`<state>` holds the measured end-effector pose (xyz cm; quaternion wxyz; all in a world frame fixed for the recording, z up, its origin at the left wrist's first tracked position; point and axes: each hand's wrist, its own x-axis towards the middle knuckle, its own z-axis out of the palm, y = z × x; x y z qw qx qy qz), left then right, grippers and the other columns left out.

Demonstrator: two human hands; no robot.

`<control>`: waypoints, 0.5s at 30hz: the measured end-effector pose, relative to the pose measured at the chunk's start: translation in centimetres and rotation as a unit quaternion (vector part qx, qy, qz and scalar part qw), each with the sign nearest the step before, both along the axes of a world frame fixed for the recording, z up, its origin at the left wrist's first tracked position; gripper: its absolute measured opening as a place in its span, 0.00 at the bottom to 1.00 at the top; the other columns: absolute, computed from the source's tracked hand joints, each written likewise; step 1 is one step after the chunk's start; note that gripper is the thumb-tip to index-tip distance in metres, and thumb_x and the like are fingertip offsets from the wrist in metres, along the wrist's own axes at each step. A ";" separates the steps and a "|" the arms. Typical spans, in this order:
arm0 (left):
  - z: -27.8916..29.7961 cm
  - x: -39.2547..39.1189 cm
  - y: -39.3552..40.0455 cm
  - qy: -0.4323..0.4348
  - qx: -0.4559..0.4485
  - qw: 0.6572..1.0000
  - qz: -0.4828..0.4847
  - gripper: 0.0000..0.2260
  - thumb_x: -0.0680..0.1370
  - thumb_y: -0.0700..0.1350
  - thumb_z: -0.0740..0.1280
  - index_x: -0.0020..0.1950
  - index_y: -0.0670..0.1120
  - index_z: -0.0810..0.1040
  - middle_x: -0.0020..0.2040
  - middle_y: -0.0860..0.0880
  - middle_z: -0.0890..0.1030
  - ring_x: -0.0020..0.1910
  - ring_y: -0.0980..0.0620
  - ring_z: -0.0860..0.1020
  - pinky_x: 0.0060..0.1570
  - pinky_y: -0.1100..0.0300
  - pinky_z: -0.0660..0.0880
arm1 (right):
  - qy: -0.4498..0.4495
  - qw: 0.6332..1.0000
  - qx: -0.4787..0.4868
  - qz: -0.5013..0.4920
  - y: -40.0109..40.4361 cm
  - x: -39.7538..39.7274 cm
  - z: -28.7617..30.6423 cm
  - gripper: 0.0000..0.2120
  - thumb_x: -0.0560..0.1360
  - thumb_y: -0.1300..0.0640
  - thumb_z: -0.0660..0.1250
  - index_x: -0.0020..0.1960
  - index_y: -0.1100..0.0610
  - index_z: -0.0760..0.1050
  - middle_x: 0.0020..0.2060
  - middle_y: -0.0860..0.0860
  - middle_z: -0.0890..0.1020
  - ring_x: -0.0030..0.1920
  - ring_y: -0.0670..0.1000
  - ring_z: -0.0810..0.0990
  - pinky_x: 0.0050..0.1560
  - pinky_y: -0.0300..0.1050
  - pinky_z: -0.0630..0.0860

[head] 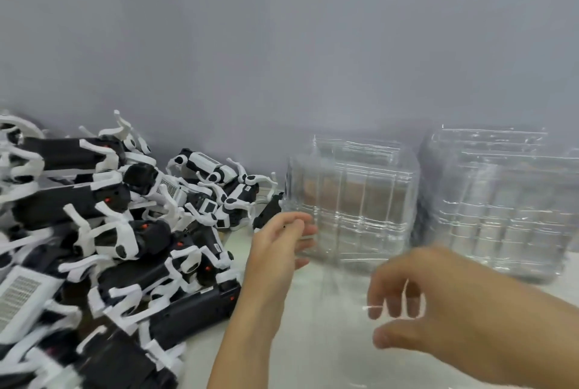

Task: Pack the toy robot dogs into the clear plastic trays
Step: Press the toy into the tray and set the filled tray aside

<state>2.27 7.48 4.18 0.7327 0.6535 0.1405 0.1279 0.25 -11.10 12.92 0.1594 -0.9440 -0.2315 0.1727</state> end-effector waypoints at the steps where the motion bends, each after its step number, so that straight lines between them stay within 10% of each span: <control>1: -0.1 0.0 0.0 0.002 0.008 1.000 -0.008 0.08 0.82 0.43 0.64 0.49 0.50 0.83 0.47 0.51 0.86 0.49 0.52 0.83 0.49 0.57 0.76 | 0.008 1.000 -0.011 0.007 0.9 0.0 -0.6 0.13 0.66 0.37 0.76 0.46 0.39 0.78 0.44 0.39 0.77 0.45 0.42 0.81 0.42 0.36 0.77; 8: -1.7 0.1 -0.7 0.016 0.099 0.993 -0.060 0.11 0.78 0.40 0.69 0.54 0.57 0.81 0.54 0.58 0.82 0.54 0.62 0.79 0.50 0.67 0.72 | 0.041 0.999 0.009 0.015 2.8 0.4 -3.9 0.20 0.65 0.36 0.77 0.52 0.39 0.76 0.48 0.38 0.74 0.44 0.40 0.78 0.44 0.35 0.74; 15: -2.6 0.4 -1.7 0.003 0.139 0.987 -0.077 0.11 0.77 0.36 0.66 0.54 0.51 0.80 0.53 0.55 0.83 0.53 0.59 0.80 0.53 0.66 0.76 | -0.174 0.978 0.116 0.013 1.9 1.2 -2.7 0.14 0.69 0.31 0.61 0.46 0.38 0.77 0.39 0.37 0.78 0.48 0.36 0.75 0.43 0.31 0.70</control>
